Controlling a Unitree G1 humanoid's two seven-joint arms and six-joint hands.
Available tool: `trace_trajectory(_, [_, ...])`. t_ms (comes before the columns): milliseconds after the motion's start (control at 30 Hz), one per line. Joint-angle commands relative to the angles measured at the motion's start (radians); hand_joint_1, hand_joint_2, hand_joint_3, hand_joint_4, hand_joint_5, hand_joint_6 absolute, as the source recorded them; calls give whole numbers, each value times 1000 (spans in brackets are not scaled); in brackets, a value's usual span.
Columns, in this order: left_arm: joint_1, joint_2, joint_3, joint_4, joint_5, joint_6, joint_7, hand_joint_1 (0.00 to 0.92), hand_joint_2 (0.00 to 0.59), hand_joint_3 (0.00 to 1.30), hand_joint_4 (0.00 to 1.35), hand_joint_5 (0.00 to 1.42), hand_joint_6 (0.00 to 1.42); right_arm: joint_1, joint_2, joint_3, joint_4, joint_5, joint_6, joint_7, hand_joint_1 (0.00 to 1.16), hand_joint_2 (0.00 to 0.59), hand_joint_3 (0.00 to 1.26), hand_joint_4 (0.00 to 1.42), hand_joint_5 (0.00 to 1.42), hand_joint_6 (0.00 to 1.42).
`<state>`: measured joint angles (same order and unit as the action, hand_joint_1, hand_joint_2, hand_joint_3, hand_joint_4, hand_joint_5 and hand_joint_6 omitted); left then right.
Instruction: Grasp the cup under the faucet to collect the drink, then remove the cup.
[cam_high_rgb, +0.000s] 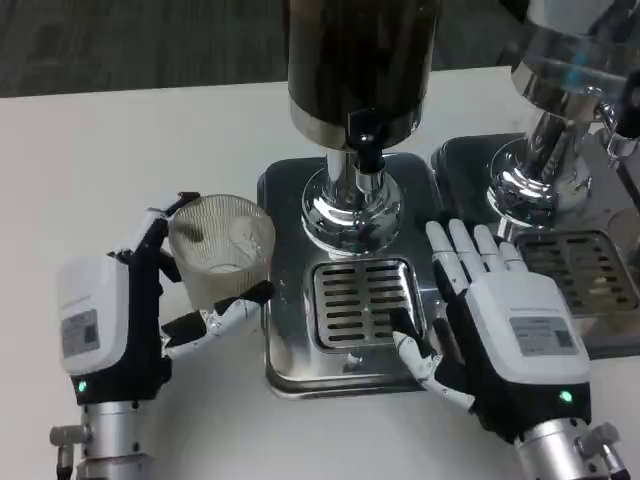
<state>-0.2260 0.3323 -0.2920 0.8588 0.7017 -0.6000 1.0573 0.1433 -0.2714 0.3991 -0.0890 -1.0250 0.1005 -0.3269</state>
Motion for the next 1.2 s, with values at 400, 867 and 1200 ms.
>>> trace_trajectory(400, [-134, -78, -101, 103, 65, 8, -25, 635, 18, 398, 586, 845, 1056, 77, 22, -2, -70, -32, 30, -49, 322, 447, 25, 0, 0, 0])
trace_trajectory(867, [-282, -153, -192, 297, 80, 55, -66, 662, 4, 442, 625, 885, 1090, 159, 29, -5, -148, -62, 68, -32, 334, 443, 25, 0, 0, 0])
trace_trajectory(1200, [-267, -189, -228, 322, 58, 47, -83, 320, 21, 317, 553, 885, 1062, 198, 19, -24, -198, -65, 84, 2, 338, 443, 25, 0, 0, 0])
